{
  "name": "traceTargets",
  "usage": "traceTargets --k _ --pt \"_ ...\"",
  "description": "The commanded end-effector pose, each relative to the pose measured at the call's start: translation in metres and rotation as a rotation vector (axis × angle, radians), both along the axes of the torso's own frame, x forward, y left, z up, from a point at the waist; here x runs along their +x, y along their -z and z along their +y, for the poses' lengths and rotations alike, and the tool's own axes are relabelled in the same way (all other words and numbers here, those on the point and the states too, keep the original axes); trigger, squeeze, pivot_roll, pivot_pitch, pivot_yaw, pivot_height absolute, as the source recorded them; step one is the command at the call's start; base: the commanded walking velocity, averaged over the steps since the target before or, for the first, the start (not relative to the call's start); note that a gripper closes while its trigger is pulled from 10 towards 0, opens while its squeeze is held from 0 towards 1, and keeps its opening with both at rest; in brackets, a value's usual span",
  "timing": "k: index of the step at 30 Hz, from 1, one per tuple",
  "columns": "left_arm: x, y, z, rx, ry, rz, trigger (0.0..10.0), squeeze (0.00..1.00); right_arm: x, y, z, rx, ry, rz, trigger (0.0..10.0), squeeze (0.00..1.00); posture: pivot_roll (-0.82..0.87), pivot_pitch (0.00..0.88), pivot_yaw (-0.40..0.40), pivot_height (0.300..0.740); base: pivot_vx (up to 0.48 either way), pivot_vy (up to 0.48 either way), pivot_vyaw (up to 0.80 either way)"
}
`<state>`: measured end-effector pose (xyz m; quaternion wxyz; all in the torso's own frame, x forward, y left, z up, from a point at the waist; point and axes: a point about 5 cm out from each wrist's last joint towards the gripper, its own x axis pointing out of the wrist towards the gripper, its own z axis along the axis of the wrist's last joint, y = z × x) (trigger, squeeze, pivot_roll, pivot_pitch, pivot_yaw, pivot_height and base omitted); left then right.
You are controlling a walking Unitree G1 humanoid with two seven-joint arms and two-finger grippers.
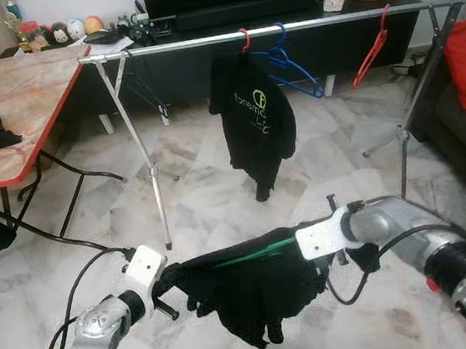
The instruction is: Hang hanger
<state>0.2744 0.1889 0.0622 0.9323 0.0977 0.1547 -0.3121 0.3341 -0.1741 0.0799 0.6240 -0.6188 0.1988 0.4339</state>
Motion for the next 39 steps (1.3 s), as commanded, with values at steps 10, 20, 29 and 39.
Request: traceTargets --k 10,20,29,39 --pt "-0.003 -0.026 -0.012 -0.046 0.106 -0.003 10.0 0.0 -0.005 0.019 0.016 0.255 0.22 0.083 0.0 0.0 -0.08 0.032 0.062 0.74 0.0 0.0 0.0" --pt "-0.004 -0.043 -0.021 -0.071 0.149 -0.018 10.0 0.0 -0.013 0.04 0.019 0.22 0.304 0.108 0.0 0.0 -0.06 0.028 0.058 0.74 0.0 0.0 0.0" --pt "-0.005 -0.058 -0.033 -0.089 0.22 -0.028 10.0 0.0 -0.023 0.058 0.018 0.172 0.357 0.138 0.0 0.0 -0.06 0.025 0.063 0.74 0.0 0.0 0.0" --pt "-0.015 -0.055 -0.041 -0.079 0.295 0.033 10.0 0.0 -0.005 0.04 0.046 0.536 0.55 0.123 0.0 0.0 -0.06 0.021 0.064 0.74 0.0 0.0 0.0"
